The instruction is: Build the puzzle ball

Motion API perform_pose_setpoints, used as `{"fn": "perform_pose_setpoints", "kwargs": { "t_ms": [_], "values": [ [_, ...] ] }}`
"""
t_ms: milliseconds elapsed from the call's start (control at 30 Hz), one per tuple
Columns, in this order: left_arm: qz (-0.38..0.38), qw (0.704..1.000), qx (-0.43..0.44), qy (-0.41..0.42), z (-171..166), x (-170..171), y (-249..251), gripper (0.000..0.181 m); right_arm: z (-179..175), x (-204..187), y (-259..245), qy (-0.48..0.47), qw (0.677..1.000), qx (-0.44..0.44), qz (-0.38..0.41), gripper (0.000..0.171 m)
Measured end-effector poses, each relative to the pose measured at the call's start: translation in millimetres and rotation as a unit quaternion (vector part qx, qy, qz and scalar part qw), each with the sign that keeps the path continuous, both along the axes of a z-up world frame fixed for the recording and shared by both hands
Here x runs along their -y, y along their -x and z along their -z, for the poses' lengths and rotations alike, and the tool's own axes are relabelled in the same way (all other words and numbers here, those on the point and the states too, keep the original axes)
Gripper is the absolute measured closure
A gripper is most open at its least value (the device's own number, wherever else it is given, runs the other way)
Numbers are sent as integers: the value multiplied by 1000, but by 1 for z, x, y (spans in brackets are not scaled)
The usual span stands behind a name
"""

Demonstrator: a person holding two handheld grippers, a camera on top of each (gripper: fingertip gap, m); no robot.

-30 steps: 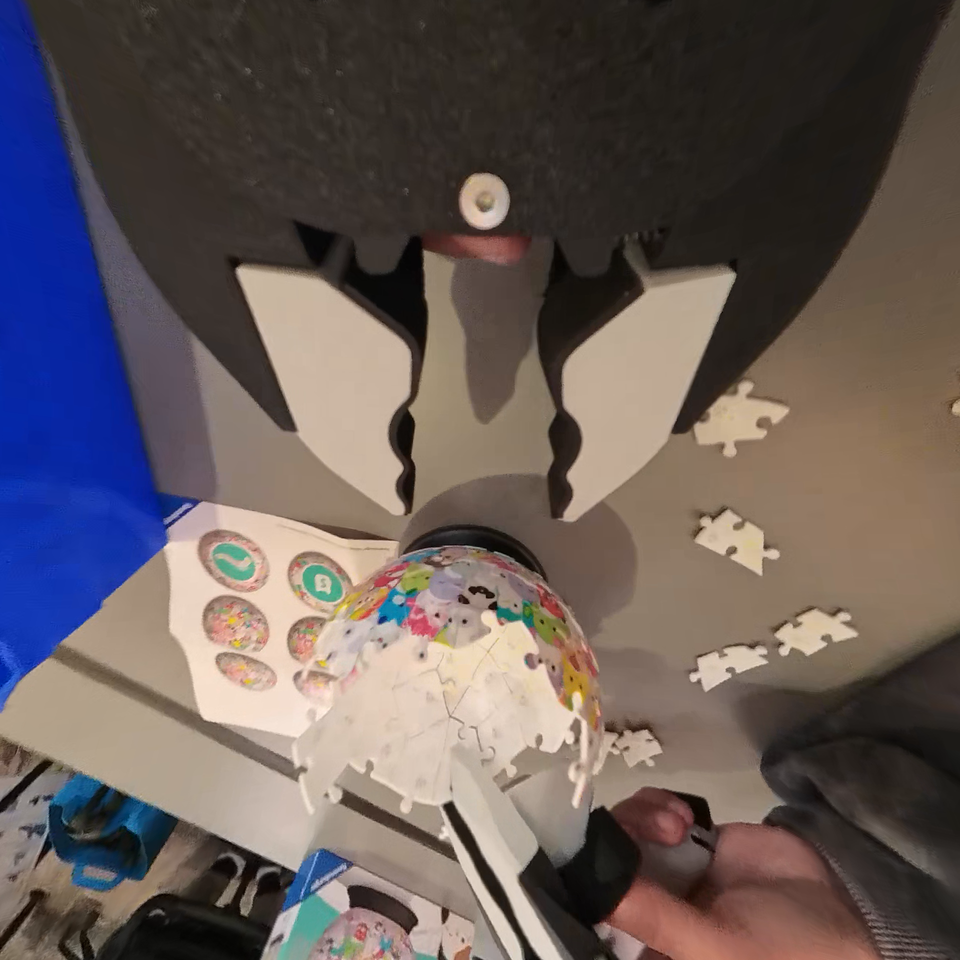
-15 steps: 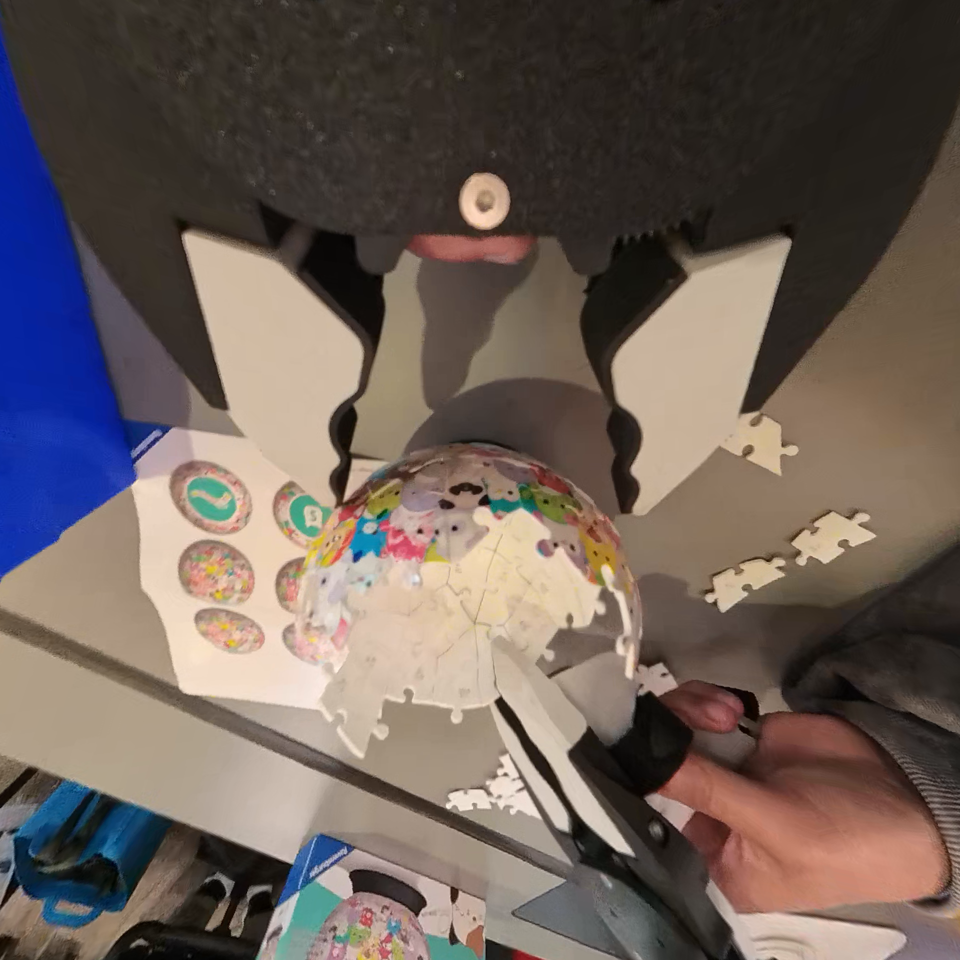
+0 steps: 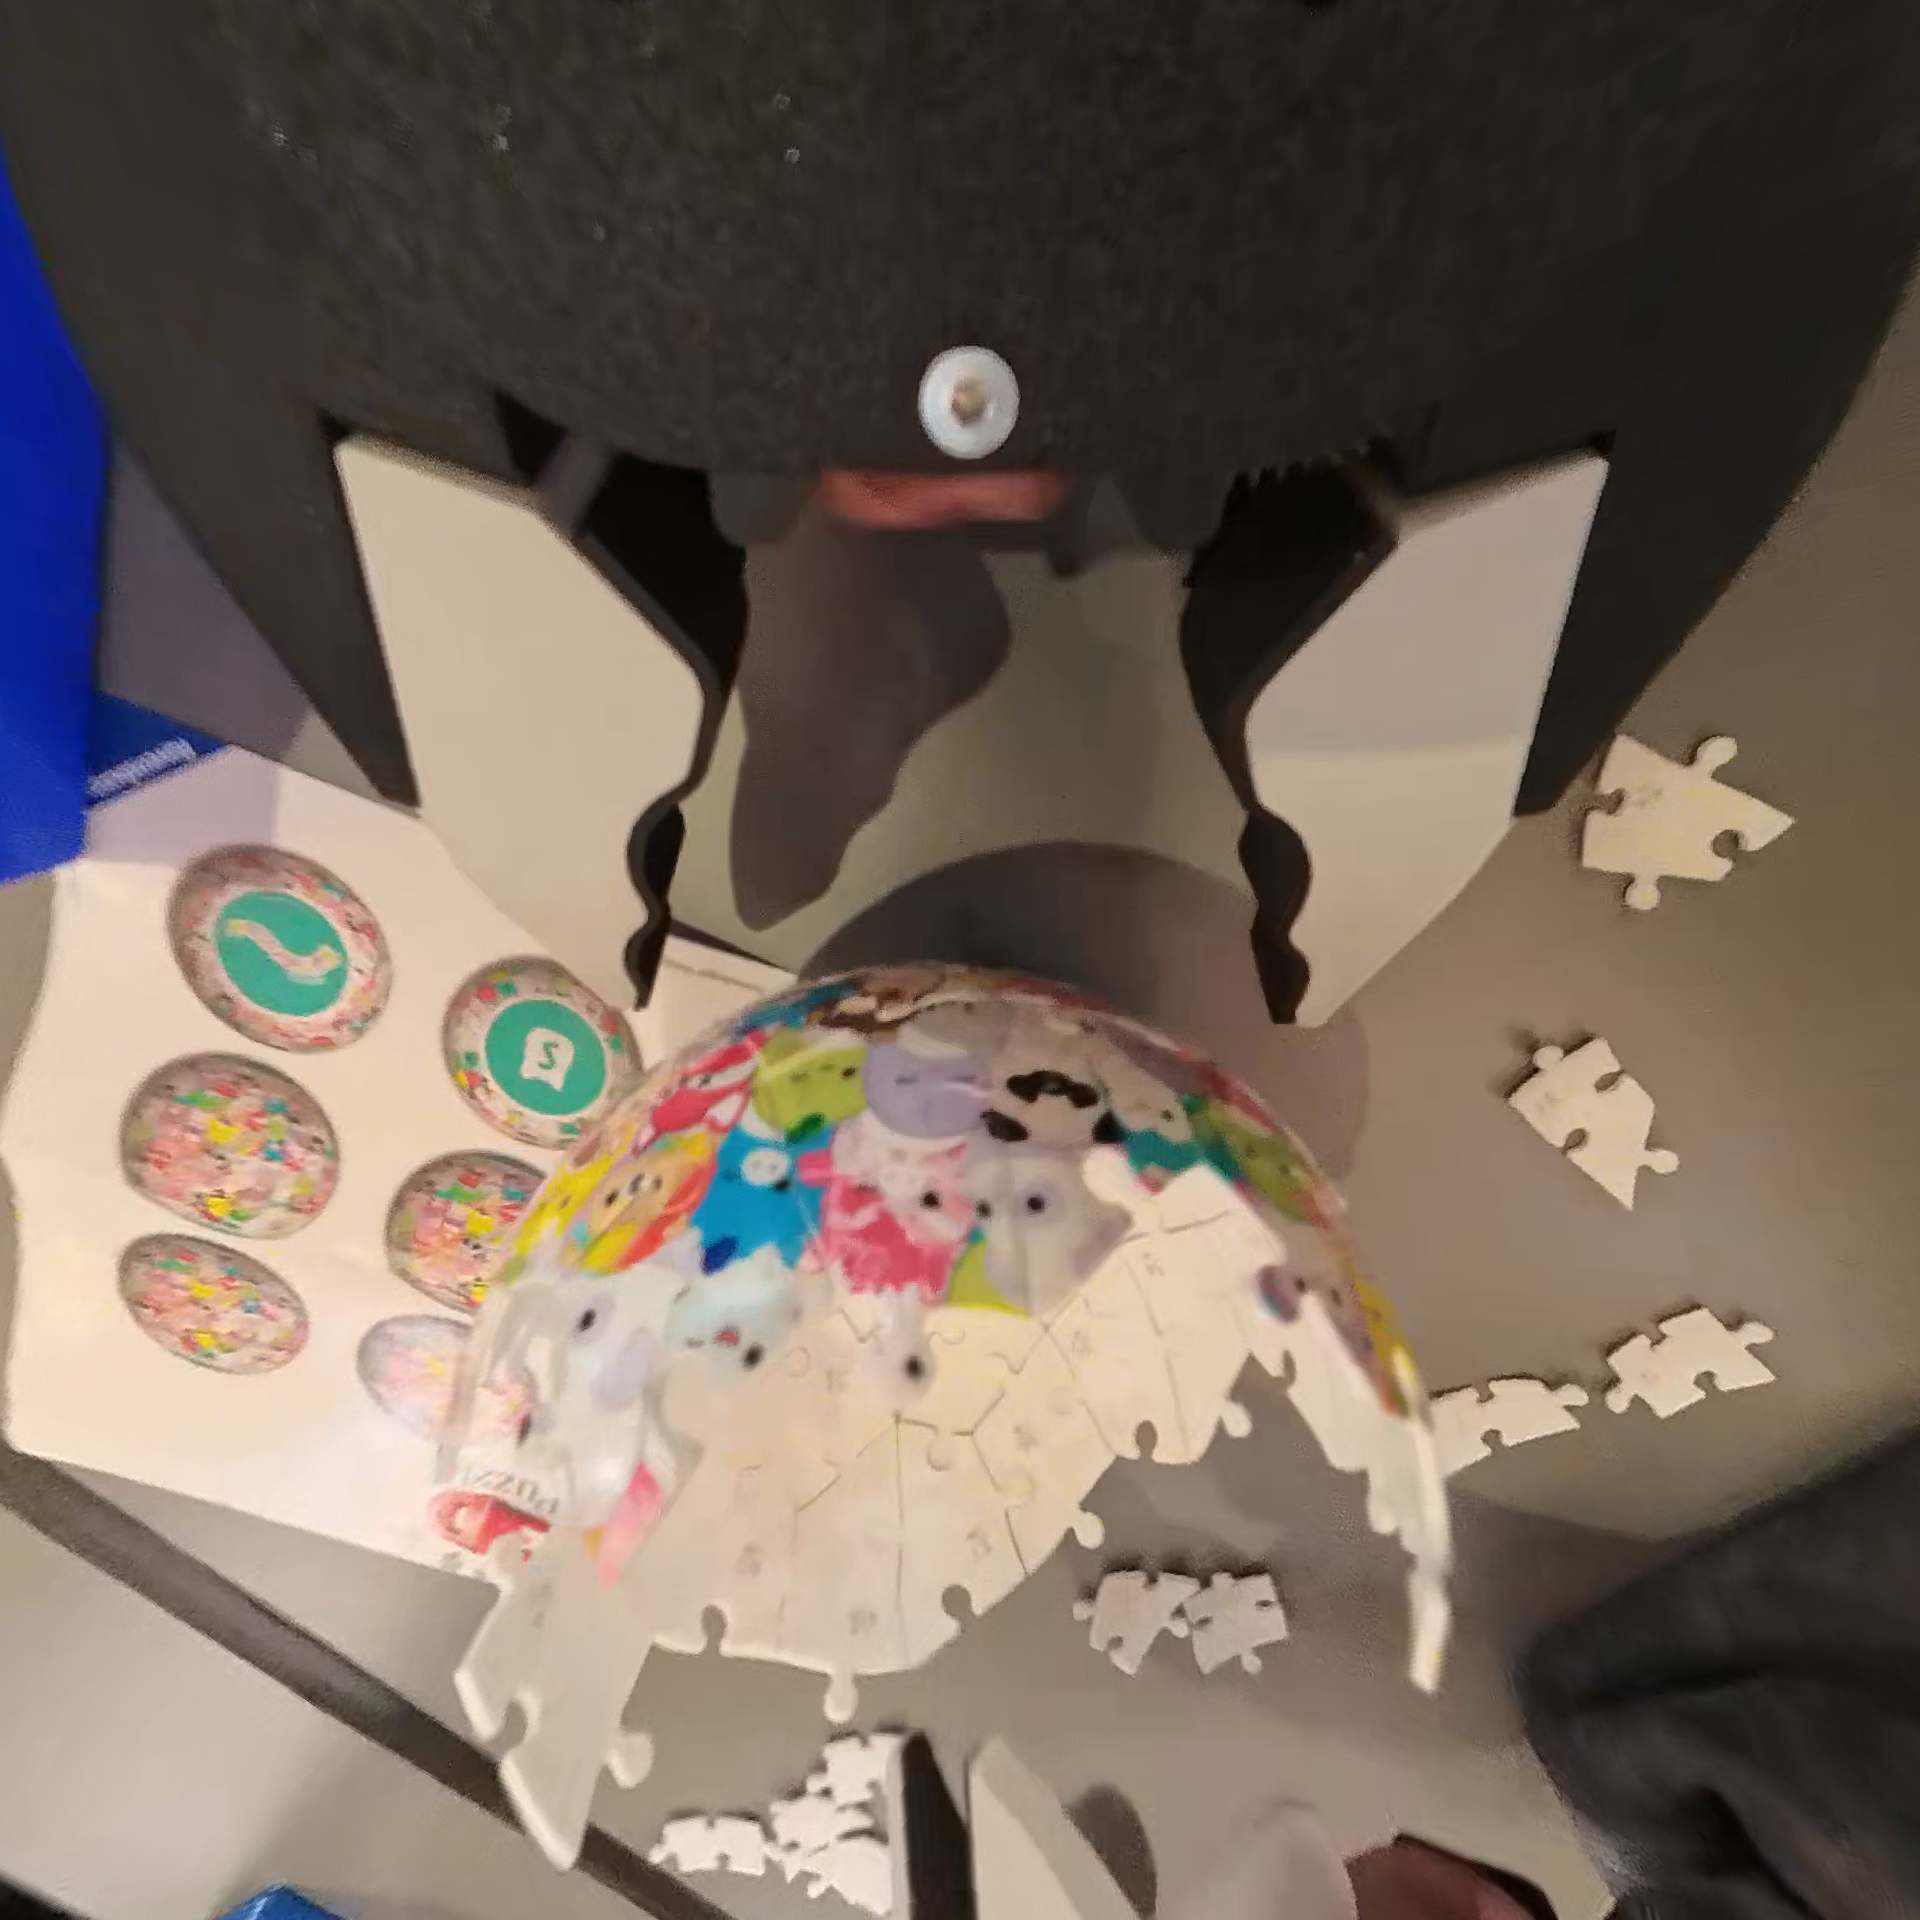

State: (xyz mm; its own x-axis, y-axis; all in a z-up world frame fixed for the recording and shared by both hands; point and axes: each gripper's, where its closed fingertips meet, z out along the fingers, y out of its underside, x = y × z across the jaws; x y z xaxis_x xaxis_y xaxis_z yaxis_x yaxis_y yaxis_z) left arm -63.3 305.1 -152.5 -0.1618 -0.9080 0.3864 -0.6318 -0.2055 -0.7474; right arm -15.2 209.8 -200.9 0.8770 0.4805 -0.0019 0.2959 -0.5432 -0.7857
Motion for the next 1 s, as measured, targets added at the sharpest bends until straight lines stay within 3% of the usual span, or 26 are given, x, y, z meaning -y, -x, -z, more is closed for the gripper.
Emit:
{"fn": "perform_pose_setpoints", "kwargs": {
  "t_ms": [200,367,467,567,833,1000],
  "values": [
    [25,995,13,-99,-16,4,7,162,-1,-15,6,-8,1000,4,-11,67],
    [76,974,-23,-212,-2,13,-3,167,-5,-15,3,-1,1000,11,-2,68],
    [97,961,-49,-255,6,20,-13,180,-10,-14,2,10,1000,15,7,69],
    [101,949,-82,-289,15,23,-22,181,-19,-12,0,19,1000,13,19,73],
    [104,932,-149,-313,34,21,-32,181,-31,-12,4,19,999,44,12,74],
    [91,937,-120,-315,8,14,-32,181,-13,-5,-2,17,999,46,10,72]
  ]
}}
